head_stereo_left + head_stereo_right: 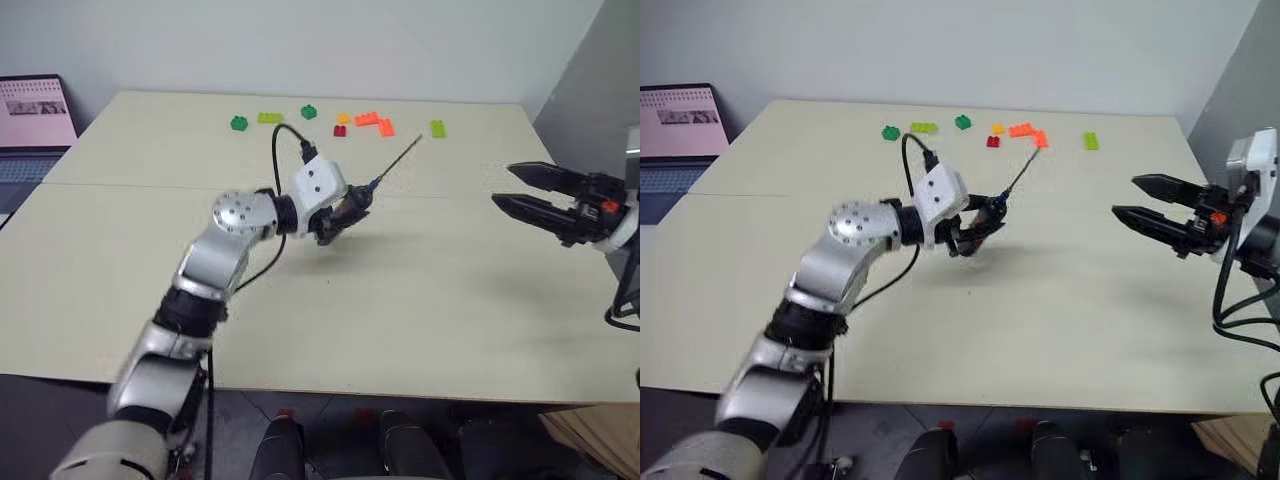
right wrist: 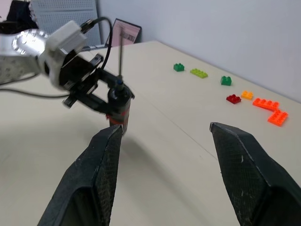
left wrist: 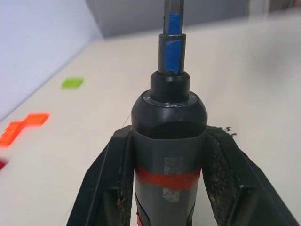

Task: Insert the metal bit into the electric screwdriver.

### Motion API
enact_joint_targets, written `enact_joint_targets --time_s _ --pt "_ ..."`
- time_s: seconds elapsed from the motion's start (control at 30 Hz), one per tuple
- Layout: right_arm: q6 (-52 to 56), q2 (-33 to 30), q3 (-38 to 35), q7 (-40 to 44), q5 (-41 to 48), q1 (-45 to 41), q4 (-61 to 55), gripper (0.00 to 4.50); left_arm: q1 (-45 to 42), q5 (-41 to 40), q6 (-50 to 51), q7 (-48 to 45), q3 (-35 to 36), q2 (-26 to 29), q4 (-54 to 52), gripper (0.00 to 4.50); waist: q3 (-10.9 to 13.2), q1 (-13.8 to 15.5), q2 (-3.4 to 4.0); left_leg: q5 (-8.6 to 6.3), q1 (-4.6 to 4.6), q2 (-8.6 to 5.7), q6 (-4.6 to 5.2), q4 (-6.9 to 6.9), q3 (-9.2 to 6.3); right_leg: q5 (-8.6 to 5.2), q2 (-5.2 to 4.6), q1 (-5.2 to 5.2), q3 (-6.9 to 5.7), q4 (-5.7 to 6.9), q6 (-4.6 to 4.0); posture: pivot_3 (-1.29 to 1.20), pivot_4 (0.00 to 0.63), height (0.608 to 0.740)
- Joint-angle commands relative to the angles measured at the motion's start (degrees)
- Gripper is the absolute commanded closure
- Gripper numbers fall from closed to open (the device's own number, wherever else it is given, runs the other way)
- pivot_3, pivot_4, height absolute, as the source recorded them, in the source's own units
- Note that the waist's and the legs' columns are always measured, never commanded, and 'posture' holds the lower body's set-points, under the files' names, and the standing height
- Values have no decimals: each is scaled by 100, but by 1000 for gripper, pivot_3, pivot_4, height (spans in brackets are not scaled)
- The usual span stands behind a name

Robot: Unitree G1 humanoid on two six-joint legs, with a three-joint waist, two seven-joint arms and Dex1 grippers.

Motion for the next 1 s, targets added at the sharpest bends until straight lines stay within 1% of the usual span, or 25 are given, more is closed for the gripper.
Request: enact_joint_targets --time_s 0.03,0.13,0.2,0.27,0.37,0.5,0.6,0.8,0.83,0.87,0.9,0.93,1.0 --pt "-229 -233 -59 59 -89 300 -602 1399 -819 774 -993 -604 -563 234 1000 2853 0 0 0 0 -2 0 0 -3 0 0 0 -1 0 -5 0 0 150 740" --pt "-387 -447 170 91 -407 644 -914 1399 -1282 1347 -1879 -992 -1037 319 1987 2853 0 1 1 0 -5 0 0 -5 2 0 0 -1 0 -11 -2 0 150 740" --pt "-491 -549 261 116 -559 789 -1028 1399 -1480 1548 -2278 -1113 -1177 276 2478 2853 0 2 0 0 -8 1 0 -5 2 0 0 -2 0 -17 -4 0 150 740" --pt "-487 -765 372 140 -761 1031 -1221 1399 -1768 1883 -2793 -1192 -1449 130 3187 2853 1 3 0 -1 -12 1 1 -6 3 0 -1 -4 2 -19 -5 0 150 740" --pt "-510 -1052 513 189 -980 1235 -1420 1399 -2112 2216 -3259 -1215 -1681 -171 4069 2853 2 12 -2 -1 -18 0 1 -5 3 -1 -2 -6 2 -22 -3 0 150 740" --pt "-368 -1114 607 117 -867 1088 -1562 1399 -2382 2538 -3505 -1272 -1851 -706 5042 2853 1 6 -3 -1 -17 0 1 -3 4 -4 -2 -4 2 -23 1 0 150 740" --pt "-328 -1096 637 87 -833 1008 -1579 1399 -2478 2697 -3509 -1292 -1854 -1023 5545 2853 1 6 -3 -1 -17 -1 1 -3 4 -3 -2 -4 3 -21 0 0 150 740" --pt "-282 -1029 656 44 -790 984 -1592 1399 -2555 2911 -3643 -1320 -1832 -1261 5916 2853 1 8 -3 -1 -16 -1 1 -5 4 0 -2 -3 2 -17 -5 0 150 740" --pt "-288 -1026 665 36 -799 987 -1584 1399 -2564 2911 -3649 -1335 -1812 -1276 5936 2149 1 9 -3 -1 -15 -1 1 -4 3 0 -2 -3 3 -15 -5 0 150 740" --pt "-284 -1022 672 27 -804 987 -1574 1399 -2576 2916 -3685 -1388 -1802 -1277 5950 1984 1 9 -3 -1 -14 -1 1 -4 3 0 -2 -3 3 -13 -5 0 150 740" --pt "-282 -1018 678 21 -809 986 -1564 1399 -2584 2917 -3712 -1446 -1778 -1272 5957 1709 1 9 -3 -1 -13 -1 1 -3 3 -1 -2 -3 3 -9 -4 0 150 740" --pt "-283 -1015 686 17 -816 983 -1553 1399 -2591 2902 -3725 -1521 -1739 -1262 5957 1557 1 8 -3 -1 -12 -1 1 -2 3 -1 -2 -2 3 -8 -4 0 150 740" --pt "-297 -1014 705 24 -833 987 -1530 1399 -2602 2833 -3763 -1734 -1641 -1215 5920 1041 1 5 -3 0 -9 -1 1 -2 4 -2 -2 -2 3 -2 -2 0 150 740"
